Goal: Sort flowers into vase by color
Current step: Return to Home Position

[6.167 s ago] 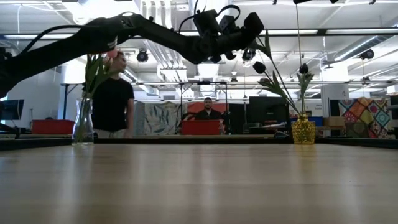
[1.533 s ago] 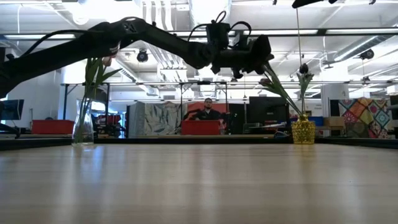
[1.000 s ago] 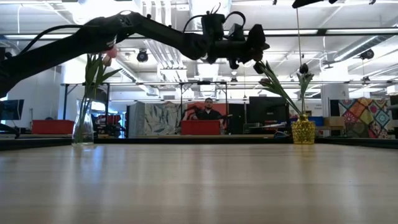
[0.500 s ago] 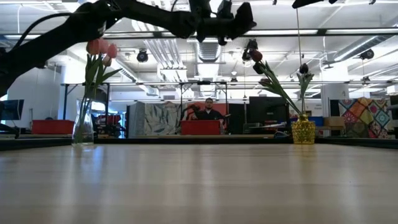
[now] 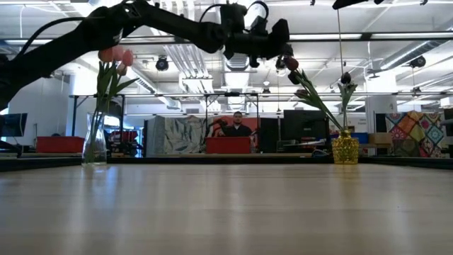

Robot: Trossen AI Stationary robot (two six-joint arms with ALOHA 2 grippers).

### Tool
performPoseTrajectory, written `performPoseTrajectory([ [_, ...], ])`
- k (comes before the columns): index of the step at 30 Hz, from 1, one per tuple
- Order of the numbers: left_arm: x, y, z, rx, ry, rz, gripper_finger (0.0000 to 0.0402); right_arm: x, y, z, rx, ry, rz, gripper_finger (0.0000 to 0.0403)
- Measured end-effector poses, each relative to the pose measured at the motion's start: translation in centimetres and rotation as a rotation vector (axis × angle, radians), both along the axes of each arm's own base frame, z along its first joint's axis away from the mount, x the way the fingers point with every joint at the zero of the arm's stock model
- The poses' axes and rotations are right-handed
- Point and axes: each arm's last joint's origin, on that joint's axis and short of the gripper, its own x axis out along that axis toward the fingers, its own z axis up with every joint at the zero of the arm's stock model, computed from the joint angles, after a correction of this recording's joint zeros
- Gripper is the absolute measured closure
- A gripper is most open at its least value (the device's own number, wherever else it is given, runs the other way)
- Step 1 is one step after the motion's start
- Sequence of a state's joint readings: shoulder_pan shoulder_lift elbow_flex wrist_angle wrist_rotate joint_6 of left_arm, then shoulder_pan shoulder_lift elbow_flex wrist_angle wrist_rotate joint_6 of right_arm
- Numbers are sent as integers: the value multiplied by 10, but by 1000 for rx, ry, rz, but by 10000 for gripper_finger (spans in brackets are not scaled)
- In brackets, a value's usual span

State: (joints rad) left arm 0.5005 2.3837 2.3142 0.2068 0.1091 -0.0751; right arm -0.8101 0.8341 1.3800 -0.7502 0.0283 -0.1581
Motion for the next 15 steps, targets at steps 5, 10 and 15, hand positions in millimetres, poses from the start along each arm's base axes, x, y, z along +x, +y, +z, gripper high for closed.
performPoseTrajectory([
  [5,3,1,-16,-10,-56,7,401,0,0,0,0,0,0,390],
  [10,4,-4,-21,-6,-124,19,401,0,0,0,0,0,-1,390],
  [15,4,-5,-20,4,-132,22,401,0,0,0,0,0,-1,390],
])
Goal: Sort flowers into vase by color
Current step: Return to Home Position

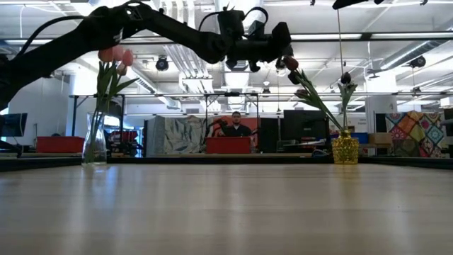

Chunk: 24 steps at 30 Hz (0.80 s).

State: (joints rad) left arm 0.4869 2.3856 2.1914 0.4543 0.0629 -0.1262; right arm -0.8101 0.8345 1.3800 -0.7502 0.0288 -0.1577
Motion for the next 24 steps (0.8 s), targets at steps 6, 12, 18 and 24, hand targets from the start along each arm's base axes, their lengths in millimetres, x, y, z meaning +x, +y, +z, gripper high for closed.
performPoseTrajectory([
  [6,4,-7,-1,3,12,-10,401,0,0,0,1,0,0,390],
  [12,14,-8,-15,3,17,-28,402,0,0,0,-6,8,3,390],
  [18,25,-12,-15,0,-16,-49,402,0,0,-1,7,6,0,390],
  [24,28,-8,-18,13,-38,-39,402,-1,1,-2,16,15,0,390],
])
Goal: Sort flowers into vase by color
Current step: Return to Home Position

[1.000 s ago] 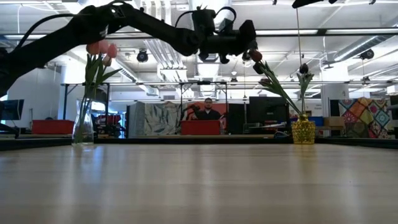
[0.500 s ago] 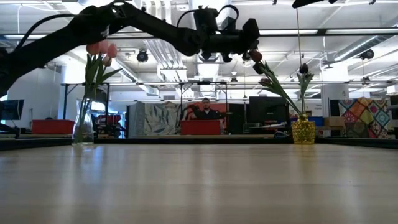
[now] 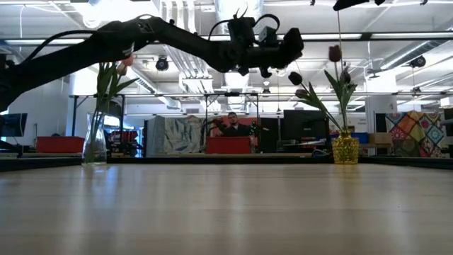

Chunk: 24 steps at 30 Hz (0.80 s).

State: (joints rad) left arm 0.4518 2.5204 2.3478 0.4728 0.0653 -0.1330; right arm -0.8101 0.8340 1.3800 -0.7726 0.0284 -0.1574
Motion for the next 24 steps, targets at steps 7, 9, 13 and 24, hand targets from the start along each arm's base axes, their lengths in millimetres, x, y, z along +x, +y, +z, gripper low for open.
performPoseTrajectory([
  [7,-7,-2,21,58,9,15,402,0,0,0,-1,0,1,390],
  [9,-12,-2,30,73,10,-3,401,0,0,0,-1,-1,2,390],
  [13,-17,-7,43,96,52,-91,401,1,2,-1,13,-2,81,390],
  [24,3,-67,42,96,216,-319,401,3,10,1,-18,-17,340,394],
])
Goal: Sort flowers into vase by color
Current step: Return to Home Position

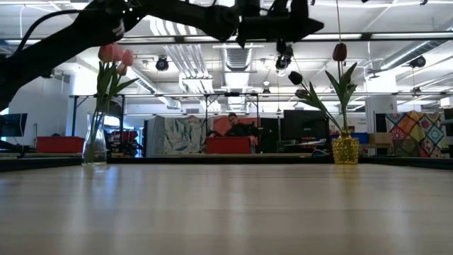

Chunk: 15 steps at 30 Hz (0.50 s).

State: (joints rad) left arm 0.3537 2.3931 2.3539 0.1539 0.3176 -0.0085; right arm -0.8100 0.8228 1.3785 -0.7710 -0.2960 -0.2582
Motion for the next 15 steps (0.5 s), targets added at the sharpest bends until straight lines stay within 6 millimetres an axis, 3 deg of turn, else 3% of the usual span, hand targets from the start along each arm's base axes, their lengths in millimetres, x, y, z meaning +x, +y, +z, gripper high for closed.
performPoseTrajectory([
  [5,10,-27,-11,-8,28,8,401,0,4,-6,22,-10,89,394],
  [12,23,-62,-60,-82,30,-22,401,-13,18,-12,5,-32,104,394],
  [15,19,-81,-75,-107,35,-17,401,-22,28,-8,-12,-66,129,394],
])
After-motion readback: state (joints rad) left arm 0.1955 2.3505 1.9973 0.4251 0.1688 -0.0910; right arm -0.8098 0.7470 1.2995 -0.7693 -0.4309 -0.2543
